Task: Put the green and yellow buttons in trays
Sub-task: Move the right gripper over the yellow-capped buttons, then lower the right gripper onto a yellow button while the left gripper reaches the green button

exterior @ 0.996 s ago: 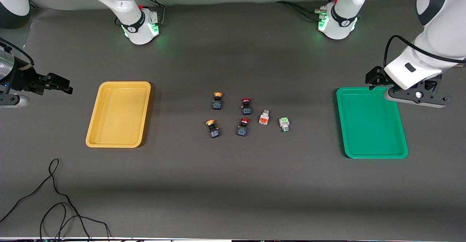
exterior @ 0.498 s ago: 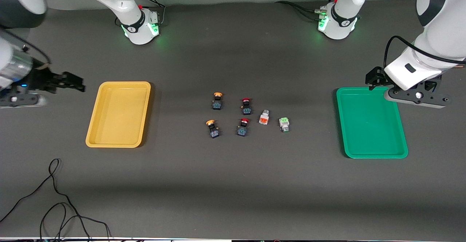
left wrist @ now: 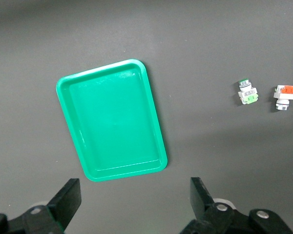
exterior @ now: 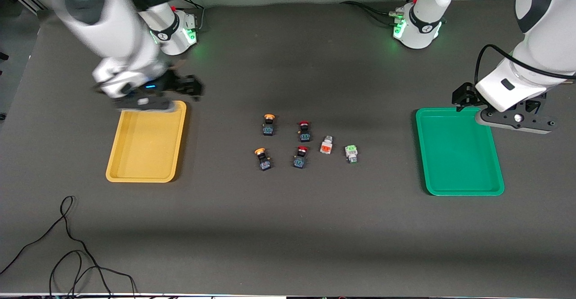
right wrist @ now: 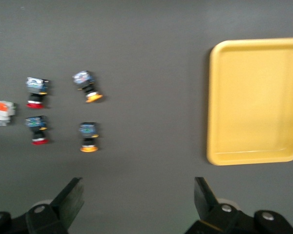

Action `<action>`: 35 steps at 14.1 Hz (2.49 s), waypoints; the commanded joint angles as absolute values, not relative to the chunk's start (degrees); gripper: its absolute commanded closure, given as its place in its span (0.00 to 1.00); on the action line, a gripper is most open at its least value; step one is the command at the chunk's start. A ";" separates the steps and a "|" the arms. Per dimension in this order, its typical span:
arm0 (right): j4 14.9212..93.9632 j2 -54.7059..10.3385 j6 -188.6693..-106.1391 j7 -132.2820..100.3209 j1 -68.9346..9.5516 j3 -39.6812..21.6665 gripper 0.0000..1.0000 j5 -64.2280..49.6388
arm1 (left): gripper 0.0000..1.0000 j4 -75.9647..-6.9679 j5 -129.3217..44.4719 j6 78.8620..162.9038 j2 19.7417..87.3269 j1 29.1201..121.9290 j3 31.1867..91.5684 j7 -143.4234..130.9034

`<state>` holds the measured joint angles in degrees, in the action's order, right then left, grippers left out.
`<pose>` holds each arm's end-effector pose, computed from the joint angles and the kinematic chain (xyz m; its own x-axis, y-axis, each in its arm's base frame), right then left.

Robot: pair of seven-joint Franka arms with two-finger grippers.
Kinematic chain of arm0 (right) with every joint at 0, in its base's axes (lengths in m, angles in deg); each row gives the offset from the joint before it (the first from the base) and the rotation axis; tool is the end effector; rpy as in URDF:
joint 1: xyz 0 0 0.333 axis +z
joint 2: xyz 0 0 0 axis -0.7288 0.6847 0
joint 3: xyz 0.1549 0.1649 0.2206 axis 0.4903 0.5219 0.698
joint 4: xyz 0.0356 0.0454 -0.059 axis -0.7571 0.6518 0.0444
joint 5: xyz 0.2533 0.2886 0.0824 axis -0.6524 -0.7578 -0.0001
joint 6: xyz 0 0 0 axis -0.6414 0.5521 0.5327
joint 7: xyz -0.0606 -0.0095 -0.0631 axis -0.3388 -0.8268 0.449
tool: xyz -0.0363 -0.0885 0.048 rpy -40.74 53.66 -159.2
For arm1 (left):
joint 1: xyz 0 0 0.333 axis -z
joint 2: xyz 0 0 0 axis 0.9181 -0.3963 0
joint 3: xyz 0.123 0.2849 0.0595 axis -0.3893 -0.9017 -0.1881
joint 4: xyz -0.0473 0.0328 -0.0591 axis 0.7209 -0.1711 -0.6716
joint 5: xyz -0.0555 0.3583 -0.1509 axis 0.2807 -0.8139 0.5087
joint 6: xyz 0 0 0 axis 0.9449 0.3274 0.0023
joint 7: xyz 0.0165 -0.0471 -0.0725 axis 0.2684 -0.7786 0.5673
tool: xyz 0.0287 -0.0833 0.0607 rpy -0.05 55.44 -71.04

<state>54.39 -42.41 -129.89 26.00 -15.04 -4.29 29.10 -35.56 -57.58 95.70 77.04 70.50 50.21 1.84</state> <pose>0.4909 0.2963 0.5310 0.9923 -0.1060 -0.0635 -0.1038 -0.9939 0.0371 0.5567 -0.0948 0.5772 0.9727 -0.2202 -0.0730 -0.2268 -0.9688 -0.1002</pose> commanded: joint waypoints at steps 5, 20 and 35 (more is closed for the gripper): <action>55.43 -38.79 -134.00 39.41 -2.23 -5.05 0.00 28.06 | 0.01 -34.30 -53.90 94.51 76.08 69.29 50.00 3.35; 74.52 -16.48 -185.06 36.34 -0.39 -5.32 0.00 27.17 | 0.00 -40.19 -48.78 115.68 61.07 78.60 50.52 -10.43; 57.39 -24.37 -149.95 31.36 -1.53 -8.73 0.81 27.18 | 0.00 -46.34 -48.78 133.80 44.45 85.28 50.52 -21.34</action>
<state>60.84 -20.84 -158.21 35.60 -1.15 -7.02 27.52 -44.64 -48.81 132.22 44.41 84.55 51.20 -19.92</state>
